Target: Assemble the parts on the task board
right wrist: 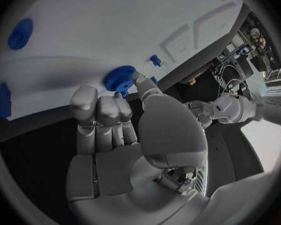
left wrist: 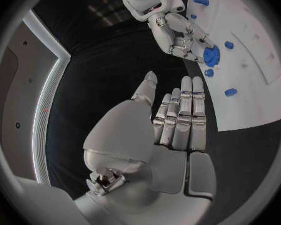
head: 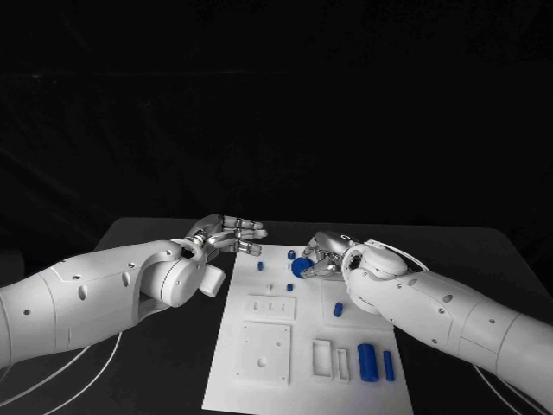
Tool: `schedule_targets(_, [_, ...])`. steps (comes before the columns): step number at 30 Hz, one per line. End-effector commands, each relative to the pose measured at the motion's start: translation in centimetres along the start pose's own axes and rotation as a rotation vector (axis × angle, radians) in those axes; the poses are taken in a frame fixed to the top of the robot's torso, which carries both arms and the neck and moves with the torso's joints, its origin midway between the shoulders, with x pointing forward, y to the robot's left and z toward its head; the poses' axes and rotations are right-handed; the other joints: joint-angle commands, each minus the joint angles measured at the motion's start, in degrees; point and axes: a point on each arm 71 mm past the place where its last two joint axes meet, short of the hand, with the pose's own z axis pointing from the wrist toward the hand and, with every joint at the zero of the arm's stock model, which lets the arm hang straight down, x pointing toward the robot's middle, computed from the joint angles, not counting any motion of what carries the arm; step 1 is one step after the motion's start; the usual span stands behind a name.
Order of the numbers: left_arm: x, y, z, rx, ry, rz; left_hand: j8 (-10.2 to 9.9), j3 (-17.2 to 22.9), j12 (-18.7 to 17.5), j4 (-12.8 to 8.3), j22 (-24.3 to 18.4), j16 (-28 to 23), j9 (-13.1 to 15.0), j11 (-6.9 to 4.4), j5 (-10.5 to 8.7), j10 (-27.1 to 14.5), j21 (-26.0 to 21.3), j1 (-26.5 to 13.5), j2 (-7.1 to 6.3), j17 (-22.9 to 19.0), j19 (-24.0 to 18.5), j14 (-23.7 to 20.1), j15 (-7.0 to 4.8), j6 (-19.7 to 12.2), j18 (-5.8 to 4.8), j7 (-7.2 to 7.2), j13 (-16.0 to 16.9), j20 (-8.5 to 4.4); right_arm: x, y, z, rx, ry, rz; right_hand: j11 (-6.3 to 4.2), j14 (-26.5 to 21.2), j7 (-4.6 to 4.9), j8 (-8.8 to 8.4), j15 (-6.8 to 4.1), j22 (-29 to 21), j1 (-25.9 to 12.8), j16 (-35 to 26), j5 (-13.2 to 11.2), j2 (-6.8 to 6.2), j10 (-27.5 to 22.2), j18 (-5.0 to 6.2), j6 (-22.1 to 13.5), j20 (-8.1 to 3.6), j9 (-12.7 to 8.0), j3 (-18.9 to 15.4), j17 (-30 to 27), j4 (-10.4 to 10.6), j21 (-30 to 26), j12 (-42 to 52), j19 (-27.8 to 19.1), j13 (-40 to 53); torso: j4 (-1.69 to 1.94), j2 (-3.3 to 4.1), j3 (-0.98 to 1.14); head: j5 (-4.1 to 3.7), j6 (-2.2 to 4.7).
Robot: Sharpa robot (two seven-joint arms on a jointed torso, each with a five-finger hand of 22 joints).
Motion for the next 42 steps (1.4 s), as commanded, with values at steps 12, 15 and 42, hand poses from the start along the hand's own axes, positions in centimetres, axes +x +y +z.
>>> schedule_targets(12, [0.3,-0.1,0.1,0.010,0.016,-0.001,0.1,0.2,0.3,-0.1,-0.1,-0.3,-0.1,-0.06,0.31,-0.4,0.3,-0.2,-0.38,-0.1,-0.4,-0.4,-0.16,-0.5,-0.36,0.06,0.1,0.17,0.6,-0.2,0.3,0.015,0.021,-0.007,0.21,-0.1,0.11,-0.09,0.54,4.2,-0.8,0.4,-0.1,0.73,0.3,0.42,2.1,0.43,0.1,2.6,0.2,-0.4,0.1,0.2,3.4,0.2,-0.06,-0.05,0.02,0.04,-0.07])
schedule_targets(15, [0.3,-0.1,0.0,0.009,0.015,-0.001,0.1,0.2,0.3,-0.1,-0.1,-0.3,-0.1,-0.06,0.31,-0.4,0.3,-0.2,-0.38,-0.1,-0.4,-0.4,-0.16,-0.5,-0.36,0.06,0.1,0.17,0.7,-0.2,0.3,0.016,0.023,-0.011,0.20,-0.1,0.11,-0.11,0.54,4.3,-0.7,0.4,-0.4,0.71,0.3,0.43,2.4,0.44,0.1,3.3,0.2,-1.0,0.1,0.2,3.4,0.2,-0.12,-0.04,0.04,0.09,-0.04])
schedule_targets(42, [0.0,-0.1,0.0,0.009,0.011,-0.001,0.1,0.2,0.3,0.0,-0.1,-0.3,-0.1,-0.14,0.33,-0.5,0.3,-0.2,-0.33,-0.1,-0.4,-0.4,-0.17,-0.5,-0.37,-0.02,0.1,0.17,0.0,0.9,-0.7,-0.031,-0.096,-0.034,-0.81,0.1,-1.19,-0.10,-0.22,4.6,-3.3,0.5,4.7,0.08,1.4,-0.17,6.9,-0.34,0.2,9.6,0.6,-2.4,1.1,0.9,3.5,1.3,-0.10,-0.11,0.01,-0.08,-0.08])
